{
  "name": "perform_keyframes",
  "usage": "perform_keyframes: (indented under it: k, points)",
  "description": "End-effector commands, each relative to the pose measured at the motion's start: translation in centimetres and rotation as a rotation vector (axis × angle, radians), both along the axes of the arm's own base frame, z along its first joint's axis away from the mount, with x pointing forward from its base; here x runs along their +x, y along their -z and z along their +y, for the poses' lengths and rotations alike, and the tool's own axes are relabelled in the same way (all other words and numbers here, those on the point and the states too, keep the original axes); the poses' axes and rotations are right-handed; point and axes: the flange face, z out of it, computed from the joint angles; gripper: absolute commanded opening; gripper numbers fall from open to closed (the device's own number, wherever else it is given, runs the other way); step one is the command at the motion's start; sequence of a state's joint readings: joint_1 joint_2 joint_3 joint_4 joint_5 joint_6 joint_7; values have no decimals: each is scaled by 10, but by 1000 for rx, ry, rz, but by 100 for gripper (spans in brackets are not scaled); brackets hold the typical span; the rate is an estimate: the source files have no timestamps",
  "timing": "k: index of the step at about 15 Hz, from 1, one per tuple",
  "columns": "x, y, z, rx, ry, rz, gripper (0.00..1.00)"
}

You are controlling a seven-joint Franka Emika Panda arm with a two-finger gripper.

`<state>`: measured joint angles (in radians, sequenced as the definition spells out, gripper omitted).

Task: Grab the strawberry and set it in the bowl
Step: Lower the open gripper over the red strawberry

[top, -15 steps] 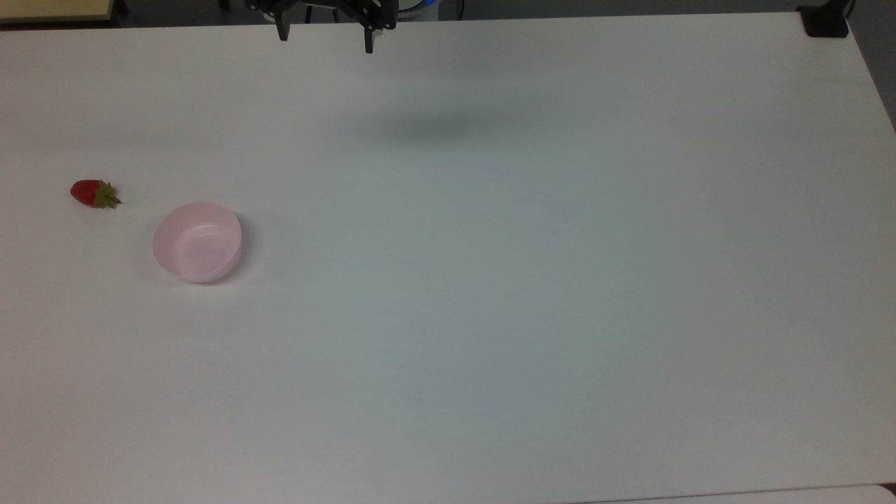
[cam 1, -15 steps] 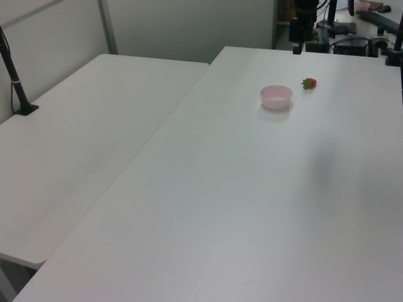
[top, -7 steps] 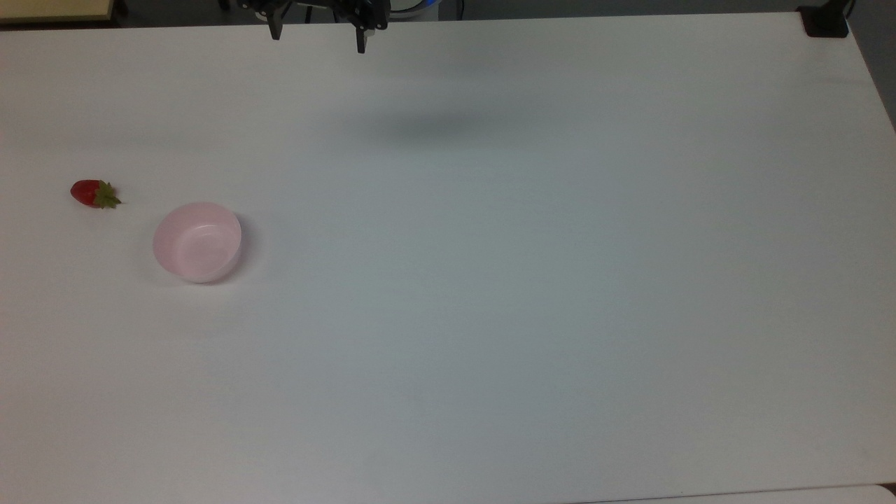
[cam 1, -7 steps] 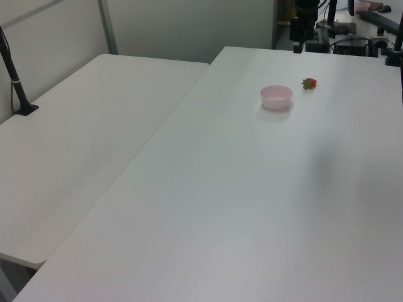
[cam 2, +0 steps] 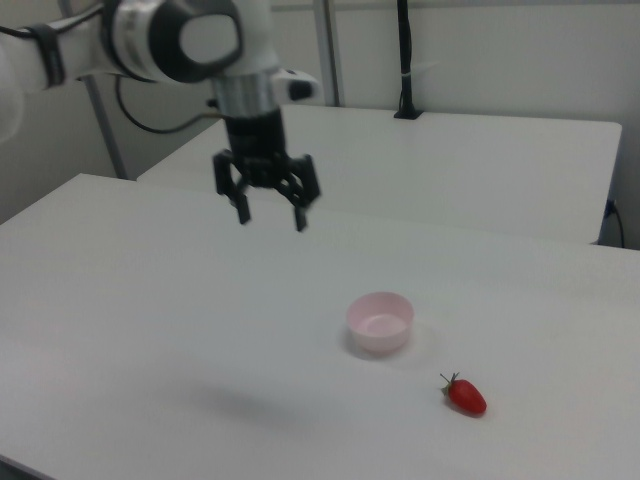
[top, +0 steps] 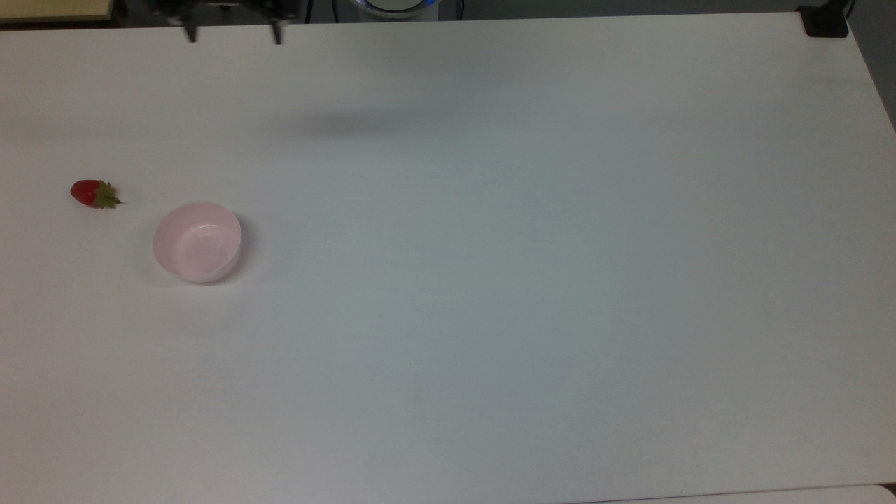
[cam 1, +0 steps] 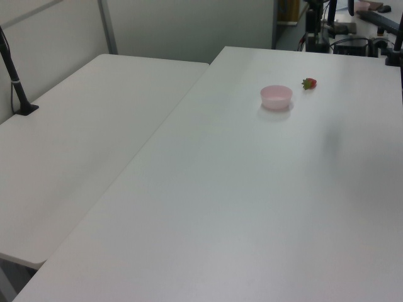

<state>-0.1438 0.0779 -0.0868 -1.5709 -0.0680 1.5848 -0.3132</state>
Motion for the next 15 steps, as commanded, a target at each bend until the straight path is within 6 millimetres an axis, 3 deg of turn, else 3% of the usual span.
perform_keyframes:
  k: [1,2,3,8,11,15]
  points:
    - [12,36,-70,42,-198,9,100]
    - [14,46,-94,29,-242,-18,100]
    - [17,57,-104,28,-273,-19,100]
    - [32,113,-148,13,-475,-22,100]
    - [41,148,-173,-25,-510,-39,100]
    - [46,198,-206,-54,-718,-33,100]
